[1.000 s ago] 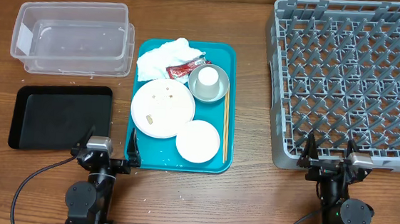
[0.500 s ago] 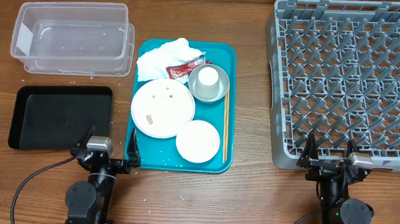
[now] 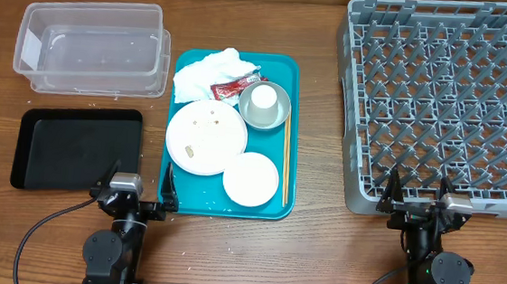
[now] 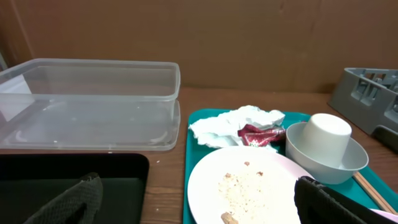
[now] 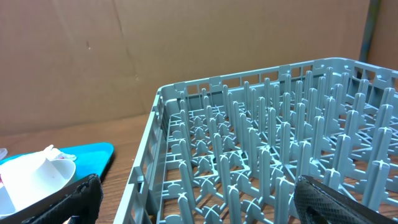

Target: Sort waste into correct bins and load items into the dishwasher

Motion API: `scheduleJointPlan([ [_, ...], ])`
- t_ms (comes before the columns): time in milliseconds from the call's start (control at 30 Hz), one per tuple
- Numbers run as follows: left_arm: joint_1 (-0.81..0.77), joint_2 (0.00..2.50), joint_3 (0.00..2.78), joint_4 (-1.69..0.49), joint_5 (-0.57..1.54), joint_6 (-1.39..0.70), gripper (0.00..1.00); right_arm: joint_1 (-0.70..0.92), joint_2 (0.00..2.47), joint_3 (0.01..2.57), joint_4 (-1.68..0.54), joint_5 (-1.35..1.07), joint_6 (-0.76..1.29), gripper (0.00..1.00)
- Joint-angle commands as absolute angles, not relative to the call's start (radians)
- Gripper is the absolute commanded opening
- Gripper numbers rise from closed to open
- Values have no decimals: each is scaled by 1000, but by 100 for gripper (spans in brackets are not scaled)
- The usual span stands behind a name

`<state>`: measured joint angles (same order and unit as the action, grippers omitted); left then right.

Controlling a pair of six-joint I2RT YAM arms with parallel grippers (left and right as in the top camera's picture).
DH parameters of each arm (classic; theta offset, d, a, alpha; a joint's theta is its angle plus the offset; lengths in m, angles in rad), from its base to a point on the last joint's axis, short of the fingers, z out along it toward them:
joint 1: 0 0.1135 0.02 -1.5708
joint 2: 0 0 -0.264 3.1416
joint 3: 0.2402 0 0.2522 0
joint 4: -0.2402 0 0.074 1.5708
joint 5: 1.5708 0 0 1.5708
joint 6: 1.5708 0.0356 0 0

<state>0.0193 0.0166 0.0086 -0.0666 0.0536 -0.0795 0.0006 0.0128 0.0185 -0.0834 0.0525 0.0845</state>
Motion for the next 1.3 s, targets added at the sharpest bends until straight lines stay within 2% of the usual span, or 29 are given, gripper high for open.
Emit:
scheduleJointPlan([
  [0, 12, 6, 6, -63, 185, -225, 100, -2, 3, 8, -80, 59, 81, 100],
  [67, 6, 7, 7, -51, 316, -443, 100, -2, 3, 8, -80, 59, 81, 100],
  [100, 5, 6, 7, -41, 386, -616, 100, -2, 3, 8, -80, 59, 81, 100],
  [200, 5, 6, 7, -25, 394, -909, 100, -2, 3, 8, -80, 59, 81, 100],
  [300, 5, 6, 7, 81, 420, -1051, 100, -2, 3, 8, -80, 59, 81, 100],
  [400, 6, 7, 18, 339, 493, -959, 100, -2, 3, 8, -80, 59, 81, 100],
  [500, 9, 14, 103, 340, 477, -867, 100, -2, 3, 8, -80, 59, 81, 100],
  [700, 14, 211, 464, 52, 438, -527, 100, -2, 3, 8, -80, 59, 81, 100],
  [833, 14, 482, 782, -129, 553, -410, 100, -2, 3, 8, -80, 59, 81, 100],
  [1100, 14, 1112, 1604, -887, 689, -166, 100, -2, 3, 8, -80, 59, 81, 100],
  [1200, 14, 1291, 1859, -1015, 748, -184, 100, -2, 3, 8, -80, 59, 81, 100],
  [1267, 9, 1367, 1949, -1012, 838, -192, 100, -2, 3, 8, -80, 59, 81, 100],
])
